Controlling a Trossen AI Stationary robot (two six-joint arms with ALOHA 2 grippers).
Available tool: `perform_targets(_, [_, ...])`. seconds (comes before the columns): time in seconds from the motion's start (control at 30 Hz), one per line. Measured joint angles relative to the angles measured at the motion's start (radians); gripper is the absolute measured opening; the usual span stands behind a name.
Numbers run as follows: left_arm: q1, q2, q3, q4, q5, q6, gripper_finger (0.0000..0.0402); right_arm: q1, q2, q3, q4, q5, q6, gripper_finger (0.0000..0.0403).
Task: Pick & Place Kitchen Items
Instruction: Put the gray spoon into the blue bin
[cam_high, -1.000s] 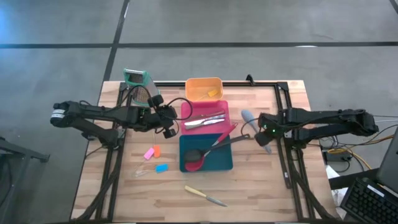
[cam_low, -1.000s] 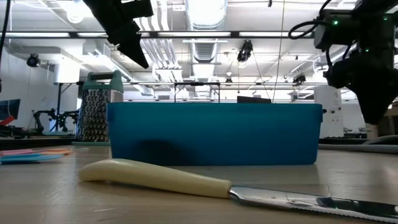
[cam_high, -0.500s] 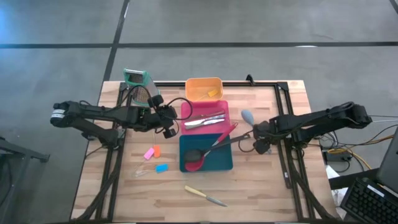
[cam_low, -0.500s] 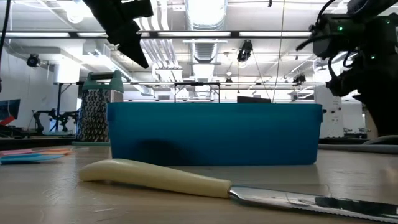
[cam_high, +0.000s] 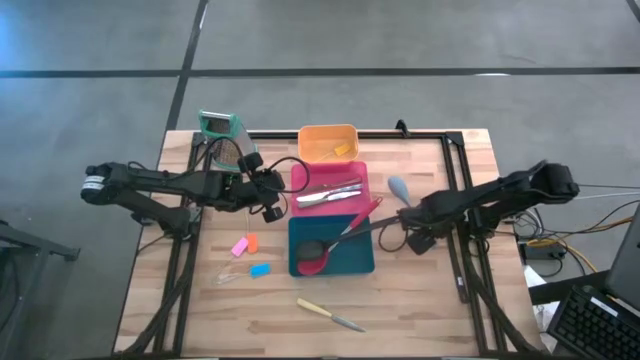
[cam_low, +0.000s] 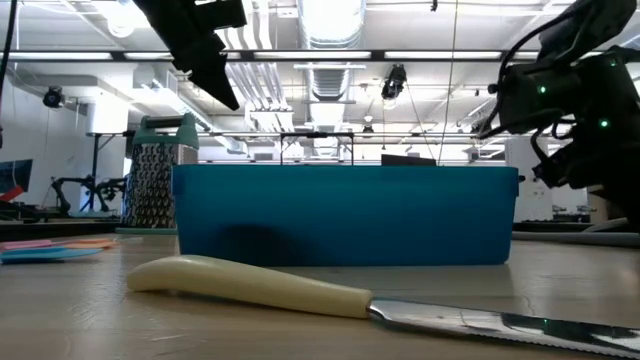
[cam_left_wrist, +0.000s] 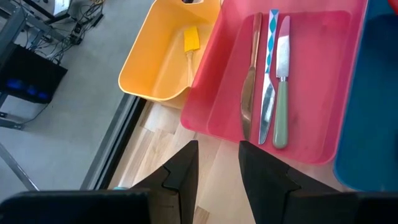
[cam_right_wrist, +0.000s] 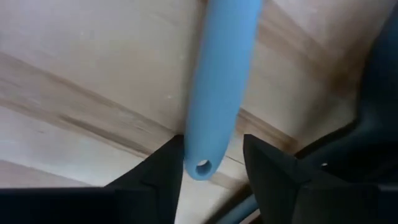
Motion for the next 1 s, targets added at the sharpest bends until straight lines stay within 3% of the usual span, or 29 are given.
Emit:
perform_targets(0.4, [0.000,0.000,0.000,0.000,0.000,0.000,0.0119,0.002,0.037,-0.007,0.052,-0.003,-0.003,0.0069])
perform_targets(0.5, [0.000,0.000,0.000,0.000,0.000,0.000,0.0119,0.002,0.018,-0.008,0.044,0.008,0.031,0.0068])
perform_targets(0.6, [0.000,0.000,0.000,0.000,0.000,0.000,0.0119,0.005,-0.024,-0.012,0.033,0.032,0.061,0.0068])
perform_targets(0.67, [0.000,0.000,0.000,0.000,0.000,-0.002,0.0119,0.004,-0.064,-0.015,0.030,0.102,0.082,0.0064])
perform_targets(0.77, [-0.001,0.000,0.000,0.000,0.000,-0.002,0.0119,0.005,-0.134,-0.015,0.010,0.150,0.115,0.0021])
perform_targets(1.0, [-0.001,0.000,-0.001,0.000,0.000,-0.004,0.0119,0.009,-0.288,-0.015,0.025,0.182,0.152,0.0002])
